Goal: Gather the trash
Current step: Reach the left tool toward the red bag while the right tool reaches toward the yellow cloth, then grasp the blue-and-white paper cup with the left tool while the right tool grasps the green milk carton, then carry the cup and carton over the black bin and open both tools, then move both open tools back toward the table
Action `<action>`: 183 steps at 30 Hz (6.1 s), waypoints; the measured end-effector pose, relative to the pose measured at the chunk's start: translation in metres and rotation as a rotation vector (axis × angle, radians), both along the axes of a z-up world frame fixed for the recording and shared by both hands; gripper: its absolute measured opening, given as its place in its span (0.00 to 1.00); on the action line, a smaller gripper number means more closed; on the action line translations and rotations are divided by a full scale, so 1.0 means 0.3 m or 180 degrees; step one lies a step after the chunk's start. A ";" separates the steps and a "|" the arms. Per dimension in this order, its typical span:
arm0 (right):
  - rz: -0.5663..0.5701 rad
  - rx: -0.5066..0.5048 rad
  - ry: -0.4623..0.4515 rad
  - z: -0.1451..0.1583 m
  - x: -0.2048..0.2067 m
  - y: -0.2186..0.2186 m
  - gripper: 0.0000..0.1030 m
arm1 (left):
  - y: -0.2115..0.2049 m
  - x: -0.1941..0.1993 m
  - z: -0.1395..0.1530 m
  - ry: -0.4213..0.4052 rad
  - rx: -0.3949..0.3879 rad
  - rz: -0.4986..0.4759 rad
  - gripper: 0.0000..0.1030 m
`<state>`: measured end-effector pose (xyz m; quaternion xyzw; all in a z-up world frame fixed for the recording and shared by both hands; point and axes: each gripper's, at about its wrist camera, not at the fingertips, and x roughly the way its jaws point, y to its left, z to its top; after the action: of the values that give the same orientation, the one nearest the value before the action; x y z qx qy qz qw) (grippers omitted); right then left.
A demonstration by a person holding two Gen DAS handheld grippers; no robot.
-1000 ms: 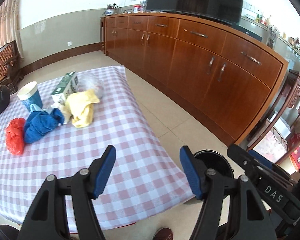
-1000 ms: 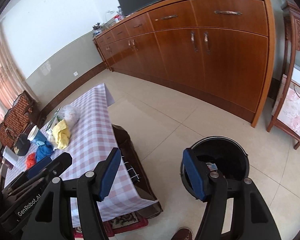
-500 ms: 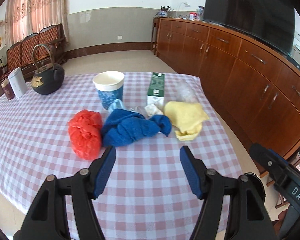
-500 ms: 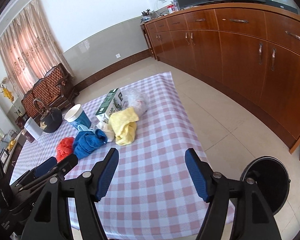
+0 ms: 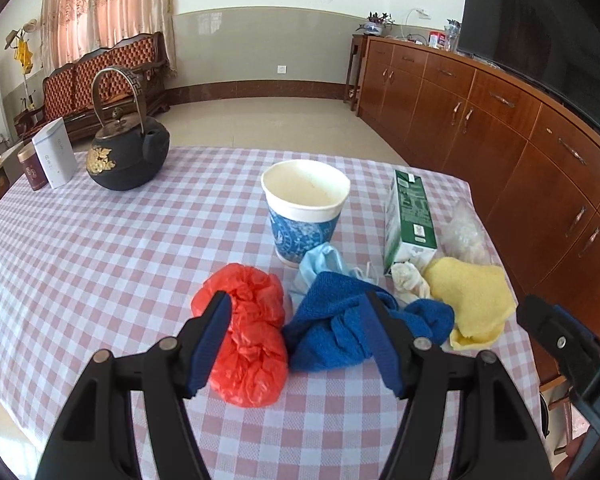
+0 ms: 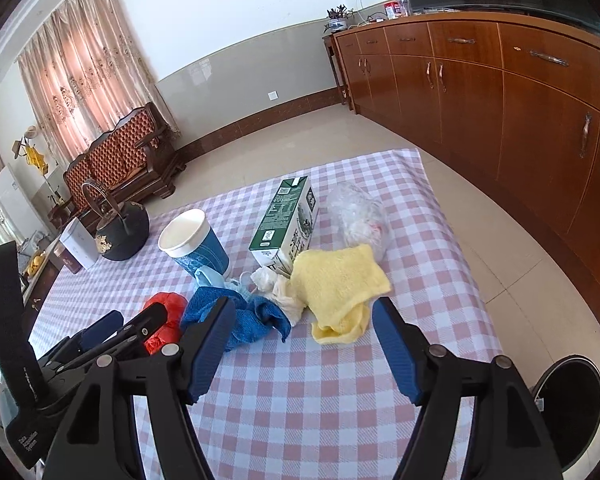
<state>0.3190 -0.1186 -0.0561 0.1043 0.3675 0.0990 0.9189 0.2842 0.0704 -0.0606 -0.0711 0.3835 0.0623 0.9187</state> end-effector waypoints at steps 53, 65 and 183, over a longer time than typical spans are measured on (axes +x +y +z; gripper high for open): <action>0.0151 -0.0243 0.0541 -0.238 0.610 0.253 0.41 | 0.025 0.324 -0.135 0.0035 -0.0173 -0.0028 0.58; 0.0238 -0.0057 0.0090 -0.082 0.483 0.228 0.40 | 0.057 0.198 -0.017 -0.0317 -0.0233 -0.0070 0.57; -0.2553 0.0421 0.0751 -0.359 -0.738 -1.290 0.66 | -1.205 -0.398 -0.106 0.0358 -0.0111 -0.2285 0.68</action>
<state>0.0977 -0.5057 -0.1639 0.3083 0.3933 -0.2557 0.8276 0.1647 -0.2909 -0.0925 0.0559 0.4350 -0.2669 0.8582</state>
